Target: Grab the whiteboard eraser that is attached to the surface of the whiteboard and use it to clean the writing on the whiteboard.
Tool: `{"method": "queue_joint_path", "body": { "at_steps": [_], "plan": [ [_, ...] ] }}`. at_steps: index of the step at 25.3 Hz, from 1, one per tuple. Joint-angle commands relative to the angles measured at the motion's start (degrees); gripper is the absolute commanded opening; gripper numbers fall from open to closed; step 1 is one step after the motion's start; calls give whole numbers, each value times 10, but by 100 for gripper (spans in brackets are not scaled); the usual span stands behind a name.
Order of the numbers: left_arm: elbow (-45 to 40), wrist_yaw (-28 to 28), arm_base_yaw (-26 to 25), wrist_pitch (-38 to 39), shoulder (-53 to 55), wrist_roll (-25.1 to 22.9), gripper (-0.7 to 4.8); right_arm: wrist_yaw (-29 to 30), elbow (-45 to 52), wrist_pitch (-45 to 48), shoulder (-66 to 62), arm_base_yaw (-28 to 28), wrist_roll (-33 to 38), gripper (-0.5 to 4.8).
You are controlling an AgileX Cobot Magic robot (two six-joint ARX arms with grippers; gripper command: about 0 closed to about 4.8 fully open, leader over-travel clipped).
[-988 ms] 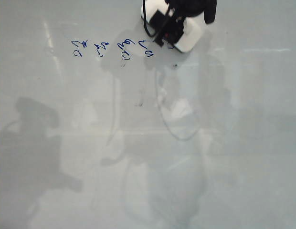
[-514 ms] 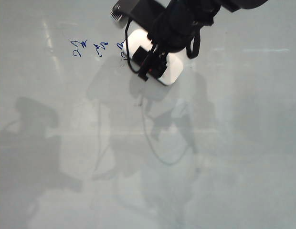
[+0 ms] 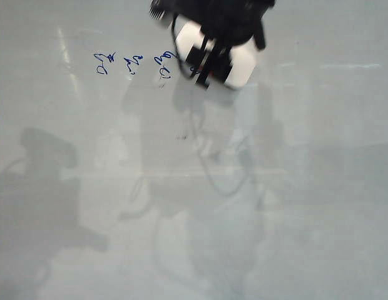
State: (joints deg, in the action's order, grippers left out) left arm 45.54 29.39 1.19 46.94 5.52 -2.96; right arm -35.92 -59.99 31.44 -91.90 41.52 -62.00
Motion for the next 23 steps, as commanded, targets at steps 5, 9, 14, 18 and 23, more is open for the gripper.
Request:
{"method": "queue_joint_path", "body": {
  "at_steps": [5,9,14,18,23],
  "plan": [
    [1,2,0,-7,1,0,-2,5,-9,6,42,-31,9,179],
    [1,2,0,-7,1,0,-2,75,-9,-49,39,-22,63,179],
    [1,2,0,-7,1,0,-2,109,-10,-28,15,1,96,179],
    [1,2,0,-7,1,0,-2,115,-10,-14,-19,23,96,179],
    [1,3,0,-7,1,0,-2,114,-20,3,-70,35,96,179]
  ]
}}
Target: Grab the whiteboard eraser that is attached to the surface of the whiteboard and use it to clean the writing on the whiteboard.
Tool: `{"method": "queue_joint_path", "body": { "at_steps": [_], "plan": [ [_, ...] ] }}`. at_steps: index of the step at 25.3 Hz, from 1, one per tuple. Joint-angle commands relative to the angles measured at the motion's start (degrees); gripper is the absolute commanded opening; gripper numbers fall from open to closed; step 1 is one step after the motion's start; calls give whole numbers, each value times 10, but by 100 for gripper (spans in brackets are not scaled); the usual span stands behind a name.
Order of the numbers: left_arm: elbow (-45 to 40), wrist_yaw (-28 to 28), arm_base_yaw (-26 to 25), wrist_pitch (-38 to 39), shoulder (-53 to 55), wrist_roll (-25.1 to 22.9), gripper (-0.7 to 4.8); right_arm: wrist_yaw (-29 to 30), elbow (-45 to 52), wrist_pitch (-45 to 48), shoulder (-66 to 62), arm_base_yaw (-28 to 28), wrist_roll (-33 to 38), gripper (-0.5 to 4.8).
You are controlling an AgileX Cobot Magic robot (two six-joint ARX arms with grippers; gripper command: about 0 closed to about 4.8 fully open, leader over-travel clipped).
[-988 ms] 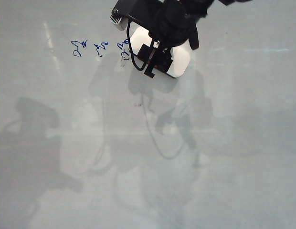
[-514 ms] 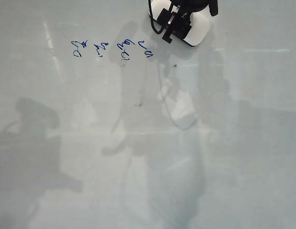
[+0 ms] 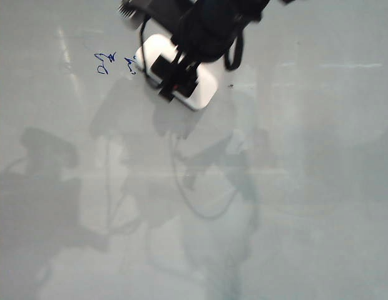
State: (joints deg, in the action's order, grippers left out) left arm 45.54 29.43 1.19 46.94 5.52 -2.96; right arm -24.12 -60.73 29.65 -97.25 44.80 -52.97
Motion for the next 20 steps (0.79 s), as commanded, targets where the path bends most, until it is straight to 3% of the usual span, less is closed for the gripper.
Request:
{"method": "queue_joint_path", "body": {
  "at_steps": [1,4,5,13,20],
  "plan": [
    [1,2,0,-7,1,0,-2,-14,-22,21,-29,3,5,179],
    [1,2,0,-7,1,0,-2,-44,-43,20,-29,6,-1,179],
    [1,2,0,-7,1,0,-2,-70,-64,19,-29,4,-32,179],
    [1,2,0,-7,1,0,-2,-112,-156,14,-29,2,-146,179],
    [1,2,0,-7,1,0,-2,-121,-200,5,-28,7,-179,178]
  ]
}}
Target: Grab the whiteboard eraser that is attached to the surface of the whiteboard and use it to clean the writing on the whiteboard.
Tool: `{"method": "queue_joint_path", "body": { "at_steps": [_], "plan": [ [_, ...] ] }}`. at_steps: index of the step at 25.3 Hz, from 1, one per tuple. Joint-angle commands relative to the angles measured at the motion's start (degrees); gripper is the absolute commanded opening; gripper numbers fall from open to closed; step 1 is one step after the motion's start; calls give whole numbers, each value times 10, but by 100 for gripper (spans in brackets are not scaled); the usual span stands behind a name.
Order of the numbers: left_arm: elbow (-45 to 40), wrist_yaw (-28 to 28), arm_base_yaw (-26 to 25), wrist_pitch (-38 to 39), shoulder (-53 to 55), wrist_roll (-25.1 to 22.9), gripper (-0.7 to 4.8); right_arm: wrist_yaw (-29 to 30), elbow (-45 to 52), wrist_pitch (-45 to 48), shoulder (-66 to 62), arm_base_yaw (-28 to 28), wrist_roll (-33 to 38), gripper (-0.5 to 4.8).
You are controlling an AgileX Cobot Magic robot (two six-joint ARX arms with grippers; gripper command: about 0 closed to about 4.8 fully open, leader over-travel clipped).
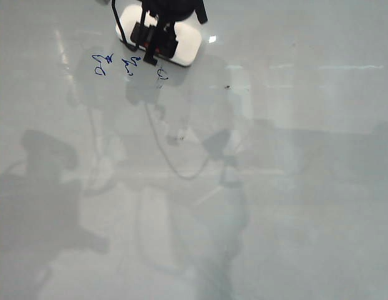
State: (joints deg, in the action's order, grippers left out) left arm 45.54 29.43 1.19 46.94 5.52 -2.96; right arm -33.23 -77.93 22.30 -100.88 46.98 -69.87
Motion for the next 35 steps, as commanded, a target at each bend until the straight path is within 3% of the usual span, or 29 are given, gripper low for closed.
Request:
{"method": "queue_joint_path", "body": {
  "at_steps": [1,6,8,20,23,29,35],
  "plan": [
    [1,2,0,-7,1,0,-2,-28,-32,70,8,-13,-10,178],
    [1,2,0,-7,1,0,-2,25,-35,-23,7,-5,8,179],
    [1,2,0,-7,1,0,-2,60,-35,-92,-6,-6,63,179],
    [1,2,0,-7,1,0,-2,89,-33,-89,-92,-5,73,179],
    [1,2,0,-7,1,0,-2,72,-33,-82,-92,-2,58,179],
    [1,2,0,-7,1,0,-2,63,-64,0,-77,39,-82,179],
    [1,2,0,-7,1,0,-2,66,-160,-93,-78,48,-76,179]
  ]
}}
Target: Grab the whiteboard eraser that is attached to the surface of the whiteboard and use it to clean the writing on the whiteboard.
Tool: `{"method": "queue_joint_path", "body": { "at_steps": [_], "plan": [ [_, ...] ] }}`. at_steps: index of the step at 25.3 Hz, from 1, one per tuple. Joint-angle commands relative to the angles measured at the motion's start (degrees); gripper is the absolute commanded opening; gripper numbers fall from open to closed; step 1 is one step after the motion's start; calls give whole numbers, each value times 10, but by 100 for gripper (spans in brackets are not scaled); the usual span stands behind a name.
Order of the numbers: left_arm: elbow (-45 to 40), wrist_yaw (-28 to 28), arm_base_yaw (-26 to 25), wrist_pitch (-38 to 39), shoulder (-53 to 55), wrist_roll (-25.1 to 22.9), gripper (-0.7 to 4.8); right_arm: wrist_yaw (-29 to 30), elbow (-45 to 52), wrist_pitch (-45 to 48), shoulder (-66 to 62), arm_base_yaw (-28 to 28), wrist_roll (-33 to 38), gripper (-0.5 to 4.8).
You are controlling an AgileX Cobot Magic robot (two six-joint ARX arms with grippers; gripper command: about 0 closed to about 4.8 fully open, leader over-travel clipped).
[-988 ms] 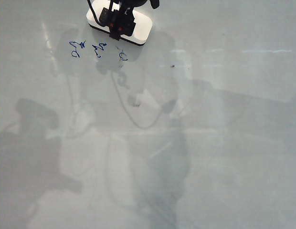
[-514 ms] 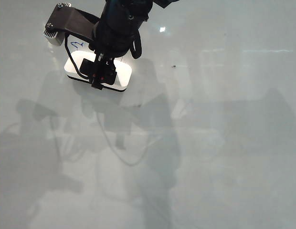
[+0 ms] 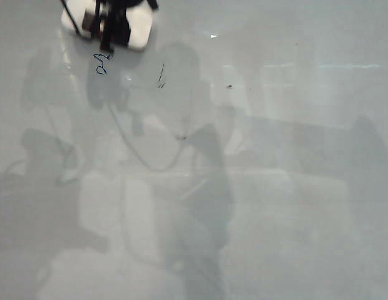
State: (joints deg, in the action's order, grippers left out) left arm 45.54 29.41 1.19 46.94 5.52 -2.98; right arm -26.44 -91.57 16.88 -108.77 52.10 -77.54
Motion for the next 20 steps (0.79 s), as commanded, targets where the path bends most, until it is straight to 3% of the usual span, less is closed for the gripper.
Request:
{"method": "queue_joint_path", "body": {
  "at_steps": [1,6,16,20],
  "plan": [
    [1,2,0,-7,1,0,-2,-2,-24,-49,1,-3,1,179],
    [1,2,0,-7,1,0,-2,-2,-24,-109,-26,0,50,179],
    [1,2,0,-7,1,0,-2,-11,-24,-106,-92,15,81,179],
    [1,3,0,-7,1,0,-2,-94,-47,-105,-89,12,36,179]
  ]
}}
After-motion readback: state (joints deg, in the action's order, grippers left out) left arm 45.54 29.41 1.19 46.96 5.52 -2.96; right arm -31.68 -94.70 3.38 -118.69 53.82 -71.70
